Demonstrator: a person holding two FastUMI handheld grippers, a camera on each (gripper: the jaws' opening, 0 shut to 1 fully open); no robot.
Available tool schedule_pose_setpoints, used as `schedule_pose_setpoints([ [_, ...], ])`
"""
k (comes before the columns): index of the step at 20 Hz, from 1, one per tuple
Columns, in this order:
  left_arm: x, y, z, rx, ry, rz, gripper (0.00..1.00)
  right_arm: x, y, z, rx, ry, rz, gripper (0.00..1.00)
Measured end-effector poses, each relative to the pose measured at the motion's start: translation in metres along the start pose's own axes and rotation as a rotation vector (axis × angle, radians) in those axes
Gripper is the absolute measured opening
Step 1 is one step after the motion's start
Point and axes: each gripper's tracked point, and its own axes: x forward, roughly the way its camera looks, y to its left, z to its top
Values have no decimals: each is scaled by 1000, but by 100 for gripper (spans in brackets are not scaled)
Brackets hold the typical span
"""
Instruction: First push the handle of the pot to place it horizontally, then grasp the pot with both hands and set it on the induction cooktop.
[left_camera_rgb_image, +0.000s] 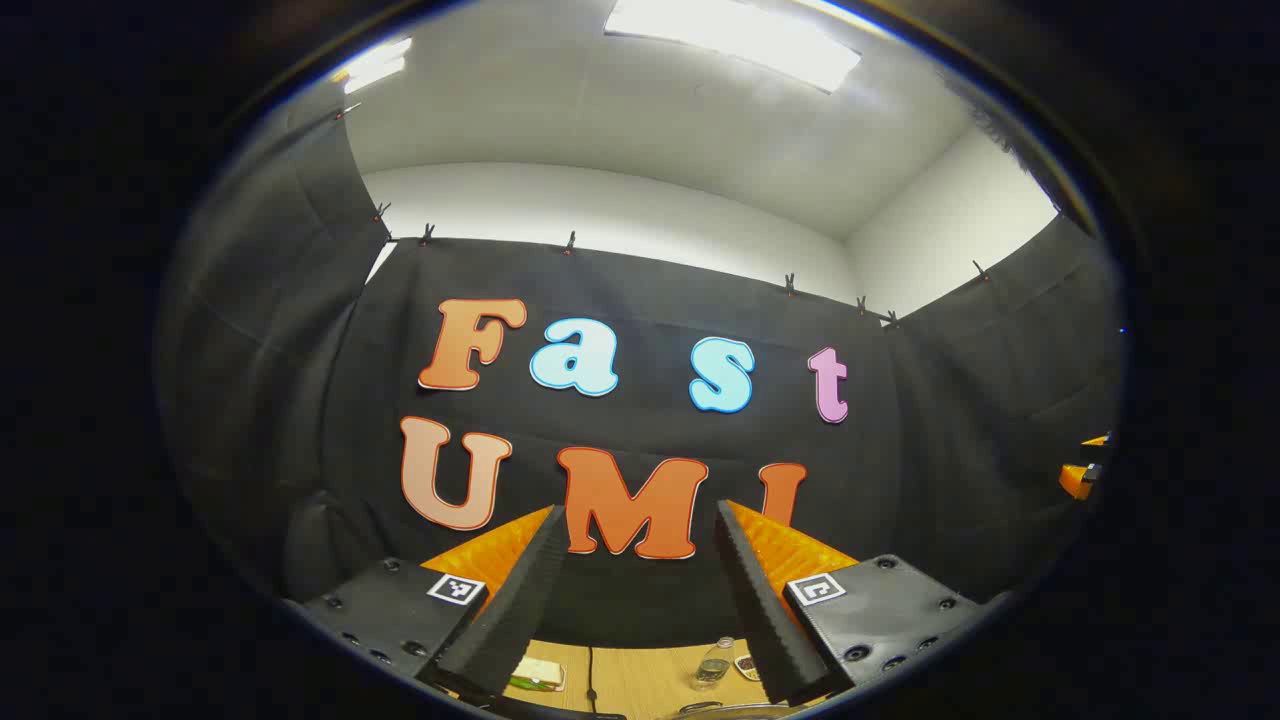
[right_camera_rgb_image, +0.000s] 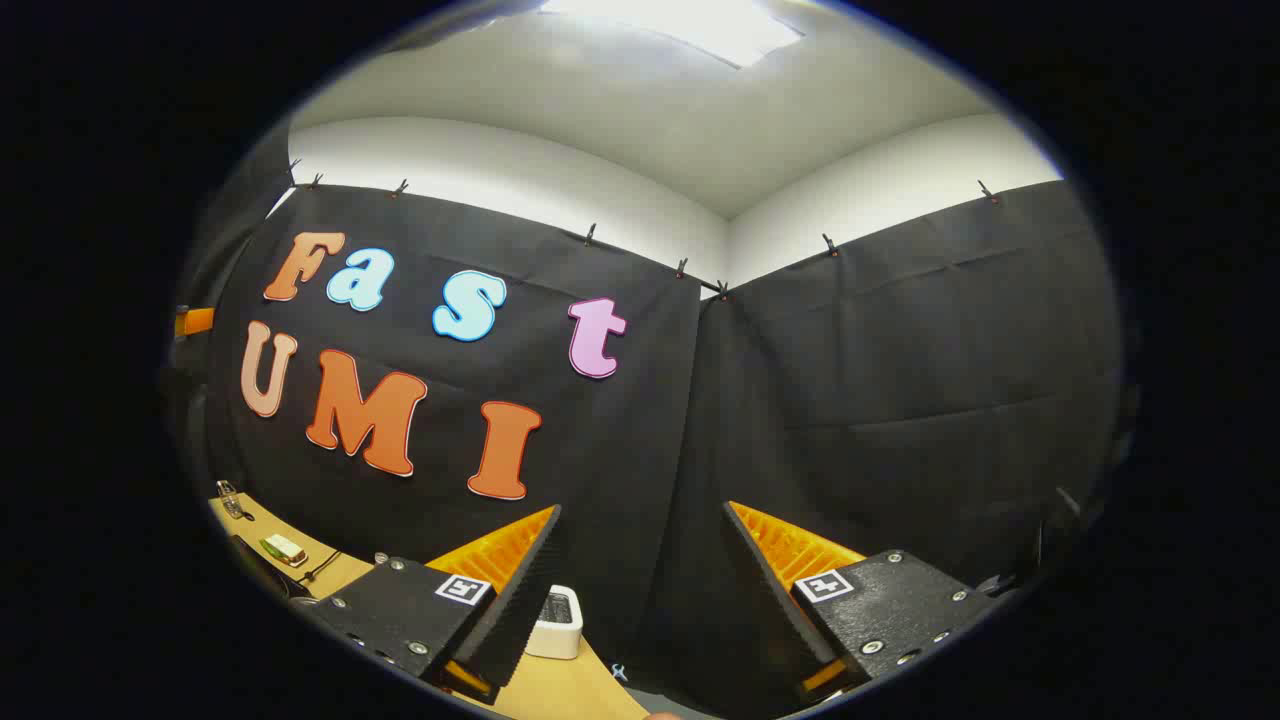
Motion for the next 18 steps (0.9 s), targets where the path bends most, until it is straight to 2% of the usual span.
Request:
schedule_pose_setpoints([
  [1,-1,0,1,1,-4,0,92,0,0,0,1,0,-2,95],
  [2,-1,-1,1,1,-6,-1,94,-1,0,0,2,2,-4,95],
  [4,-1,0,1,4,-4,-2,92,-1,0,0,3,3,-4,97],
  [5,-2,0,0,6,-1,-4,94,-2,0,0,2,5,-3,95],
  [6,-1,-1,0,8,0,-6,92,-2,0,0,1,5,-2,97],
  [8,-3,1,1,12,0,-8,92,-2,0,-1,0,10,-4,95],
  [11,-5,4,0,12,-2,-7,97,-4,0,-2,-3,18,-4,95],
  [15,-3,8,1,9,-5,-4,94,-5,0,-2,-3,31,2,95],
  [16,-3,10,0,13,-4,-3,97,-5,0,-3,-6,35,1,95],
  [18,-3,10,-6,22,6,-6,94,-7,2,-7,2,51,10,95],
])
